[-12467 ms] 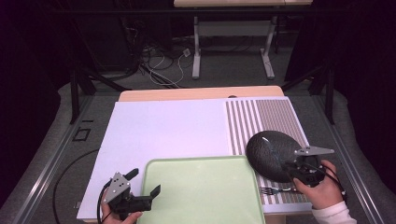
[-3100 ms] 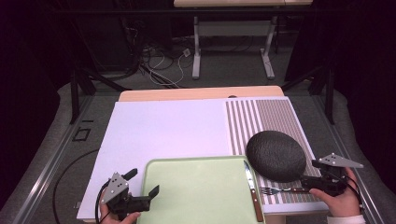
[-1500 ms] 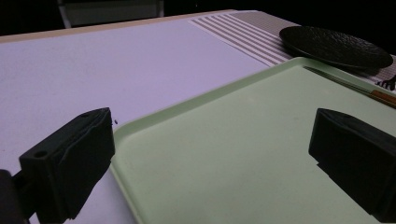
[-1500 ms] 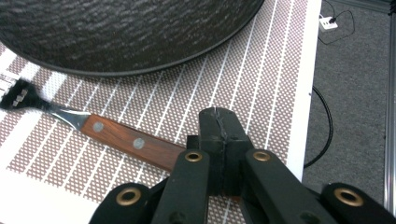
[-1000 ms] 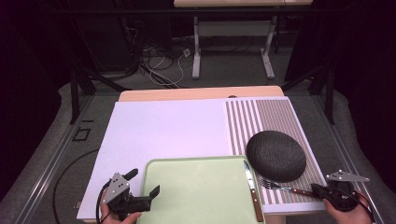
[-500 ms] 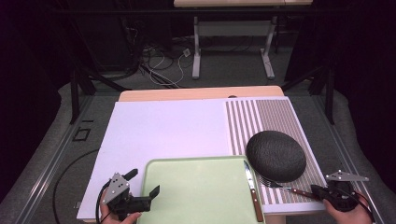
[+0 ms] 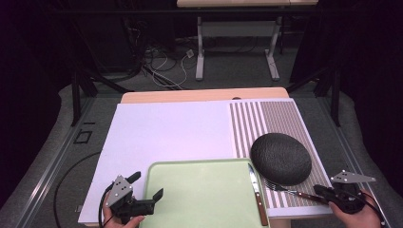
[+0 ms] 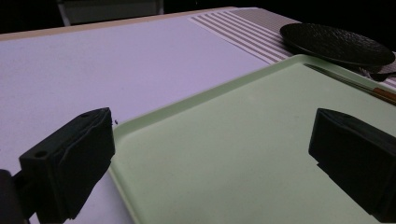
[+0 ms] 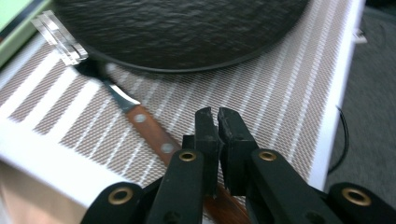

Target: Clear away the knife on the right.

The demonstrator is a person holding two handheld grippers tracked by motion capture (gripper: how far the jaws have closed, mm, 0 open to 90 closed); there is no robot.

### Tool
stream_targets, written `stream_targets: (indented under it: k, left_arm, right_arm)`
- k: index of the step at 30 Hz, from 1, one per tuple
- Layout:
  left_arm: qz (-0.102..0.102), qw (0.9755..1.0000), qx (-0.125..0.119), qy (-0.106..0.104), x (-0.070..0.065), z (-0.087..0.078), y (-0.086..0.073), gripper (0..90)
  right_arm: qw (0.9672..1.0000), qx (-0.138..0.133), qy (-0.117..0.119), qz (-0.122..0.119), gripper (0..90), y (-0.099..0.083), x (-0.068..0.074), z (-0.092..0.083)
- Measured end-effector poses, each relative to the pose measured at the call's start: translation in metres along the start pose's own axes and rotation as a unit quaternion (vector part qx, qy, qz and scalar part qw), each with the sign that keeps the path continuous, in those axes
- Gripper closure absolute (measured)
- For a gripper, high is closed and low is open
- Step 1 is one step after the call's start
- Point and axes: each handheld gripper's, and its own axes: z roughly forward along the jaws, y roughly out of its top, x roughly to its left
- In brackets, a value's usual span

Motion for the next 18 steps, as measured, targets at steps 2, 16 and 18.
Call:
stream_targets:
  k: [2, 16, 18]
  left_arm:
    - [-0.001, 1.0000, 0.000, 0.001, 0.000, 0.000, 0.000, 0.7]
    - [-0.005, 1.0000, 0.000, 0.004, 0.001, 0.000, 0.000, 0.7]
    - [-0.005, 1.0000, 0.000, 0.004, 0.000, 0.000, 0.000, 0.7]
  right_arm:
    - [0.9999, 0.006, 0.008, -0.011, 85.5, 0.003, 0.001, -0.001]
    - [0.9934, 0.036, 0.069, -0.085, 81.4, 0.024, 0.002, -0.005]
    - [0.9918, 0.041, 0.075, -0.095, 81.0, 0.026, 0.001, -0.005]
